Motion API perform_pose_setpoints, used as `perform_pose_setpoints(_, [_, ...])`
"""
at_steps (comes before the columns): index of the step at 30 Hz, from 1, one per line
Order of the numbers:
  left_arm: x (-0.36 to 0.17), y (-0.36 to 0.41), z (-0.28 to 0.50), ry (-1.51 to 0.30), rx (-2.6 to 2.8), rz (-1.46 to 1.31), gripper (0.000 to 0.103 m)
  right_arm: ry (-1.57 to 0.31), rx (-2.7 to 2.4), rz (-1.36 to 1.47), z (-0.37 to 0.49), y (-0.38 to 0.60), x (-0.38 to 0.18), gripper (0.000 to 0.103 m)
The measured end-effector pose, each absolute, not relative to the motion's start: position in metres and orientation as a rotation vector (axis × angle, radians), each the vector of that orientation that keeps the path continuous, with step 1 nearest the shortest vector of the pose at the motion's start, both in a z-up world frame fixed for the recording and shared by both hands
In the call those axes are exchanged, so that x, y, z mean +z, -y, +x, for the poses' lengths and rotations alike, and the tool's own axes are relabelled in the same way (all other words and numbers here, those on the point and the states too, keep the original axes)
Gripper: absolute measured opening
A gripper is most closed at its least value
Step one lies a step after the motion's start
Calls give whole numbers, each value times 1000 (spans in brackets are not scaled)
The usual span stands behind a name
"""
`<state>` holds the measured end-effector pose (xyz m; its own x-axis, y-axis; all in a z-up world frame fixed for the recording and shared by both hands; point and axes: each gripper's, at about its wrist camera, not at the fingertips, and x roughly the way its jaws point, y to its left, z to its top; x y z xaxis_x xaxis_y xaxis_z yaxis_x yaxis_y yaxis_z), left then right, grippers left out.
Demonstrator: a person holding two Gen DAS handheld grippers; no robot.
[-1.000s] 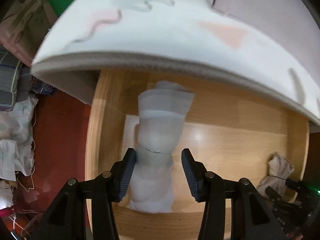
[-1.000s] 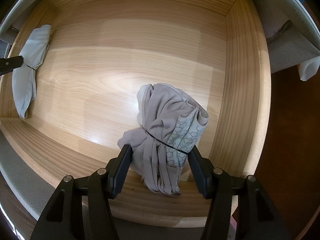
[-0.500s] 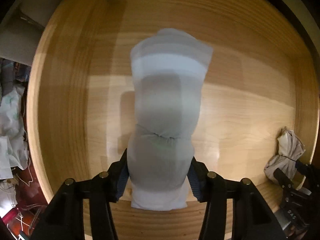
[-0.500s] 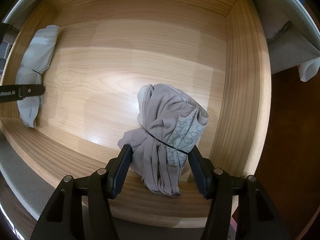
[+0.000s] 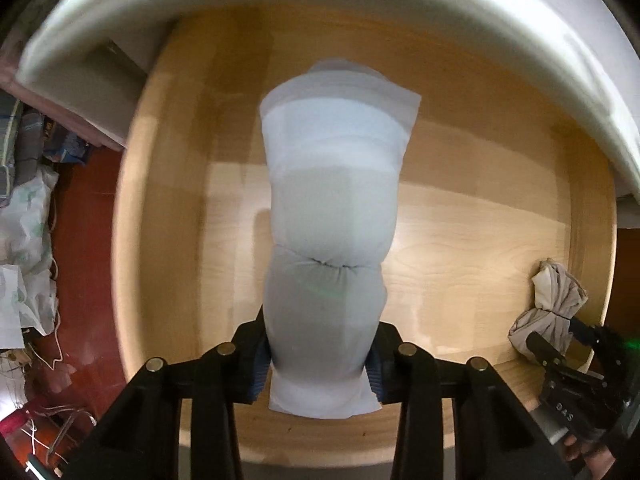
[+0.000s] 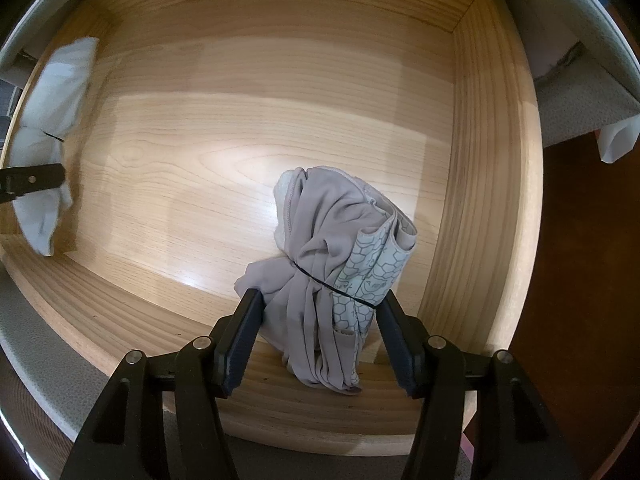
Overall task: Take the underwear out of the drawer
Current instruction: 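Lift the long white rolled item out of the drawer into the white box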
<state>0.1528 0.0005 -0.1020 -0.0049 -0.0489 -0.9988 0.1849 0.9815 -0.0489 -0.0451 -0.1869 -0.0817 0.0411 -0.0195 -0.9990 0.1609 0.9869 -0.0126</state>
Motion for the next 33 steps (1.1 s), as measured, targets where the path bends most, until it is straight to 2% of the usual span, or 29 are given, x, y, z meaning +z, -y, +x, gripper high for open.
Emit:
perform_pose_setpoints(16, [-28,-19,136,-1443,-217,79,38,-1529,-142,104,-35,185,-85,56])
perform_pose_setpoints(33, [23,-16,109,-1375,-260,68,35,-1526,-143,106,-34,186,-86,56])
